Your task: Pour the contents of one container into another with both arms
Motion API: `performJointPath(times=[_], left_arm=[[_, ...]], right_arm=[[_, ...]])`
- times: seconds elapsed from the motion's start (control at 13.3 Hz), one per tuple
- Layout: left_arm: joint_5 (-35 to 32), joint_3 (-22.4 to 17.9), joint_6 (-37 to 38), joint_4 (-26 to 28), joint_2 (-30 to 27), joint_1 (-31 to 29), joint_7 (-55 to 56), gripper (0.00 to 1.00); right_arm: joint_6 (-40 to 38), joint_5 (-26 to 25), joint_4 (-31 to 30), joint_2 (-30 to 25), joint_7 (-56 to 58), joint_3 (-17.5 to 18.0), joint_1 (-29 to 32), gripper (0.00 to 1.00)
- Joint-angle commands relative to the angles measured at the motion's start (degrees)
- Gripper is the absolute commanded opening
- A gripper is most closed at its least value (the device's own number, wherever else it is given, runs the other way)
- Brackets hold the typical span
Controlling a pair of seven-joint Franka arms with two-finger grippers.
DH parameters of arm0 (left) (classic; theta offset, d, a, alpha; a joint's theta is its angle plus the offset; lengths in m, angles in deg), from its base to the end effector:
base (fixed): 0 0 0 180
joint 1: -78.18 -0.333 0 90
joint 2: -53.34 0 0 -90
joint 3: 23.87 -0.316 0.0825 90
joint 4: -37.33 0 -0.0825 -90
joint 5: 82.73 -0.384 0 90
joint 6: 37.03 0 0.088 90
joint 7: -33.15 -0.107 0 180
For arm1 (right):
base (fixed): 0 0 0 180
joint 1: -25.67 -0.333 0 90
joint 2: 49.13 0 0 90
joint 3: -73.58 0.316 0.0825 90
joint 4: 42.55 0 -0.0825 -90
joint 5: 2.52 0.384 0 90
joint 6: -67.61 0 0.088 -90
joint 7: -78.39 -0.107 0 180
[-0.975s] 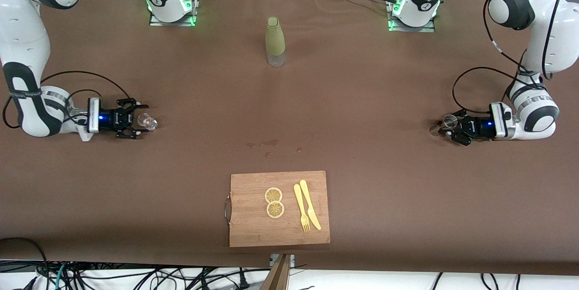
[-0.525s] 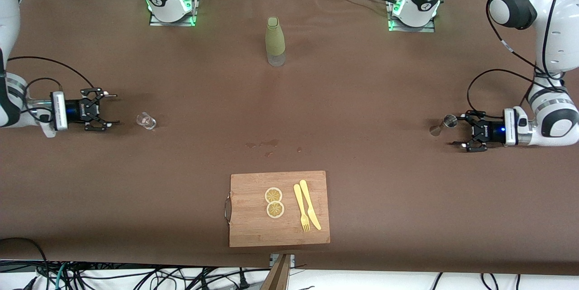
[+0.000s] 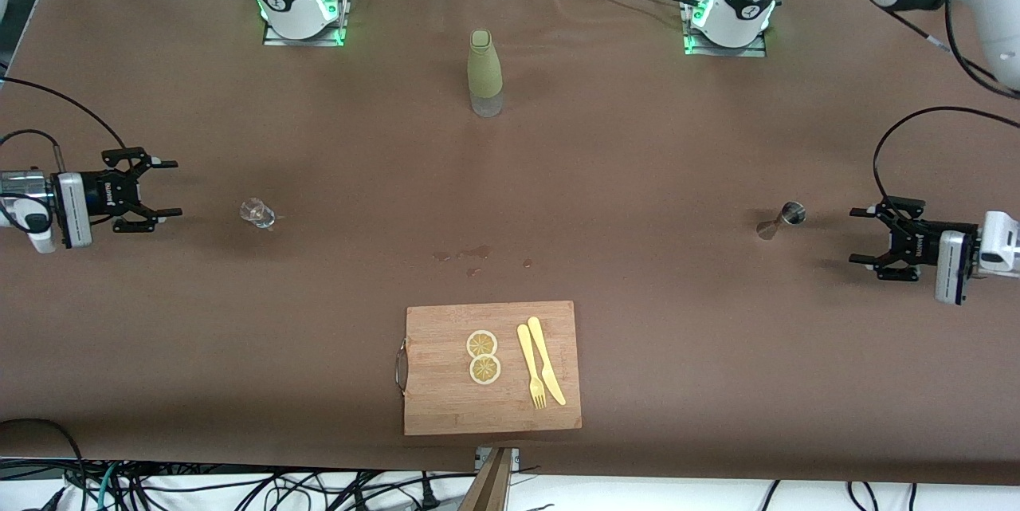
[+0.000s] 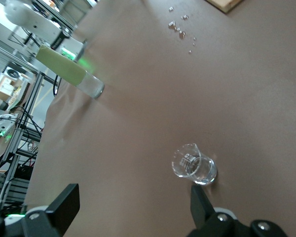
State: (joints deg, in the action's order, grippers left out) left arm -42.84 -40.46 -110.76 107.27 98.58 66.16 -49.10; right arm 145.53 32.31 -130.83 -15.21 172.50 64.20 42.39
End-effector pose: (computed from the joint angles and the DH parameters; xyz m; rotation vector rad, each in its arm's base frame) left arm 0.6464 0.2034 0.2948 2.0801 -1.0010 0.0173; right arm 0.5863 -0.1940 0.2925 -1.9312 -1.1370 -0.0945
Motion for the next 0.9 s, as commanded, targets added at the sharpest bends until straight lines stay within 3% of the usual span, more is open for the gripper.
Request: performJointPath(times=[0.0, 0.22, 0.38, 0.53, 0.82], left_arm=[[-7.43, 0.06, 0.34, 0.64, -6.46, 4.97, 22.50, 1.00], [-14.11, 0.32, 0.08, 0.55, -12.62, 12.09, 39.49, 1.00], [-19.56, 0.59, -1.32, 0.55, -16.48, 16.66, 40.68, 1.00], [-25.62, 0.59, -6.32, 0.64, -20.35, 20.10, 40.59, 1.00], [-33.27, 4.01, -10.91, 0.73, -26.69, 20.73, 41.29, 1.00]], right_arm=[[-0.23, -5.63, 0.74, -4.38, -10.66, -0.02, -2.74, 1.00], [-0.40, -11.43, 2.86, -7.89, -22.80, 0.41, -5.11, 1.00], [-0.23, -14.77, 2.16, -12.27, -29.83, 0.24, -8.18, 1.00], [-0.57, -23.35, 0.76, -18.43, -42.71, 0.50, -12.58, 1.00], [4.67, -30.76, -9.59, -30.99, -60.94, 3.92, -13.65, 1.00]])
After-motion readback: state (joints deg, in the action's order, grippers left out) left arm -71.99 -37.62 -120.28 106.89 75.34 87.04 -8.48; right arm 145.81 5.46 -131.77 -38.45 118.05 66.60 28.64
